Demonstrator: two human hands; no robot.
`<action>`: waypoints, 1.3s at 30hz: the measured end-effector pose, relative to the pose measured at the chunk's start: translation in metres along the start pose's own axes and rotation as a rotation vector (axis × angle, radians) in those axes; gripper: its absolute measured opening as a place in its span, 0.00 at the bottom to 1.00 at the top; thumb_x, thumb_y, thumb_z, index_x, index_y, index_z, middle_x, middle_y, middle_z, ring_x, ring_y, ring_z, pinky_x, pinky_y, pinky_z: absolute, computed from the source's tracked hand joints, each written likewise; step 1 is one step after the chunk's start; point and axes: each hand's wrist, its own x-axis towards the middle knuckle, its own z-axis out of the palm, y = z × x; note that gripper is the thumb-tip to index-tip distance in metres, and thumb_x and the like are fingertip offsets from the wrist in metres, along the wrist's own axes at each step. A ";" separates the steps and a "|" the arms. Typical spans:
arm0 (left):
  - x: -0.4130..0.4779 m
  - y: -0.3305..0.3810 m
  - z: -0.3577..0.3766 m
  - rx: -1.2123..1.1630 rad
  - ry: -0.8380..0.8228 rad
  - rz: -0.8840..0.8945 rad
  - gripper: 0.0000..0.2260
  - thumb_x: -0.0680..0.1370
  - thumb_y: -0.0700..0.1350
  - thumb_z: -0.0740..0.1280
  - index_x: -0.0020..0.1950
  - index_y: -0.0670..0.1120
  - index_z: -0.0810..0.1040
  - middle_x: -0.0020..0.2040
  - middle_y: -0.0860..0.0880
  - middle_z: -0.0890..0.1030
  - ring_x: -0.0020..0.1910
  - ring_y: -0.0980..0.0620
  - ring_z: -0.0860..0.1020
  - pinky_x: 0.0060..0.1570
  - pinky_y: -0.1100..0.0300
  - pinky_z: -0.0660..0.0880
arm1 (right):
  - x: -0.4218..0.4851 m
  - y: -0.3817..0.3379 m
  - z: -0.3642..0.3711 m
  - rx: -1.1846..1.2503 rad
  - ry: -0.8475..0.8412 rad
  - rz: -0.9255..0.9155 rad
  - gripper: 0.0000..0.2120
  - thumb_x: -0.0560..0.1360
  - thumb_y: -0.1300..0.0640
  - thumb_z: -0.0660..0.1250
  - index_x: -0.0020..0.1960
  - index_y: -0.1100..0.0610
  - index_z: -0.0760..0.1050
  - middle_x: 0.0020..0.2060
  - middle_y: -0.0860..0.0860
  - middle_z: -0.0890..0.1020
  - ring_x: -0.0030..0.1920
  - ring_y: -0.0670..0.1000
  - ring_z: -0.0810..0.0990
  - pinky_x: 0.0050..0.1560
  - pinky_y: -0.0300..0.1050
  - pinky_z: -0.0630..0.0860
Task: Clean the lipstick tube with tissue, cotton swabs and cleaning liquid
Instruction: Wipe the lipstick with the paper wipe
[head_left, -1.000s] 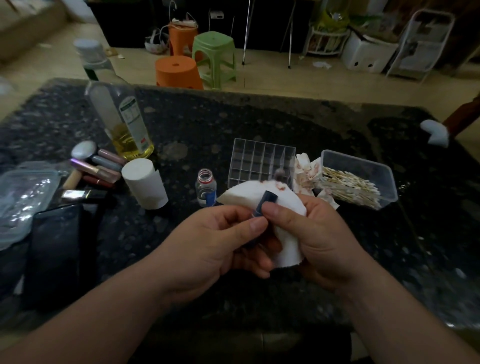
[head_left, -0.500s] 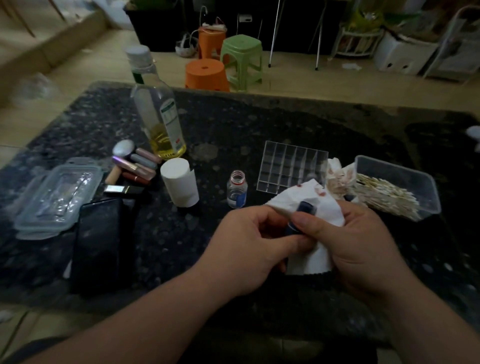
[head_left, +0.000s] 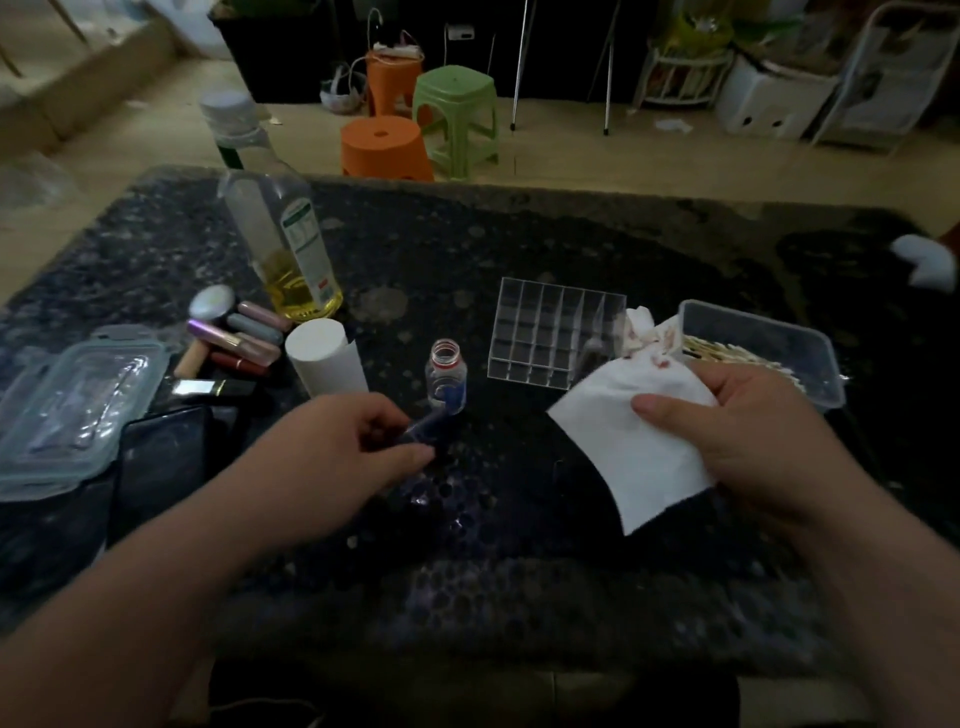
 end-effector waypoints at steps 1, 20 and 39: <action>0.000 -0.002 0.001 0.053 0.010 -0.009 0.07 0.73 0.58 0.72 0.47 0.58 0.81 0.40 0.57 0.84 0.39 0.61 0.81 0.42 0.62 0.76 | 0.004 0.002 -0.005 -0.129 0.033 -0.011 0.06 0.74 0.58 0.74 0.41 0.49 0.82 0.34 0.45 0.85 0.33 0.39 0.84 0.28 0.30 0.75; 0.007 0.006 0.029 -0.340 -0.038 -0.066 0.04 0.81 0.48 0.66 0.51 0.53 0.80 0.38 0.50 0.84 0.37 0.53 0.82 0.37 0.60 0.77 | 0.008 0.015 -0.036 -0.555 0.032 0.065 0.05 0.75 0.49 0.71 0.51 0.47 0.80 0.41 0.42 0.79 0.39 0.39 0.74 0.35 0.37 0.68; 0.063 0.027 0.119 -0.138 0.230 0.242 0.09 0.74 0.46 0.75 0.54 0.49 0.84 0.49 0.54 0.81 0.45 0.60 0.76 0.48 0.79 0.68 | 0.017 0.015 -0.006 -0.466 -0.019 -0.028 0.01 0.75 0.52 0.71 0.45 0.46 0.80 0.38 0.41 0.81 0.38 0.39 0.76 0.32 0.36 0.67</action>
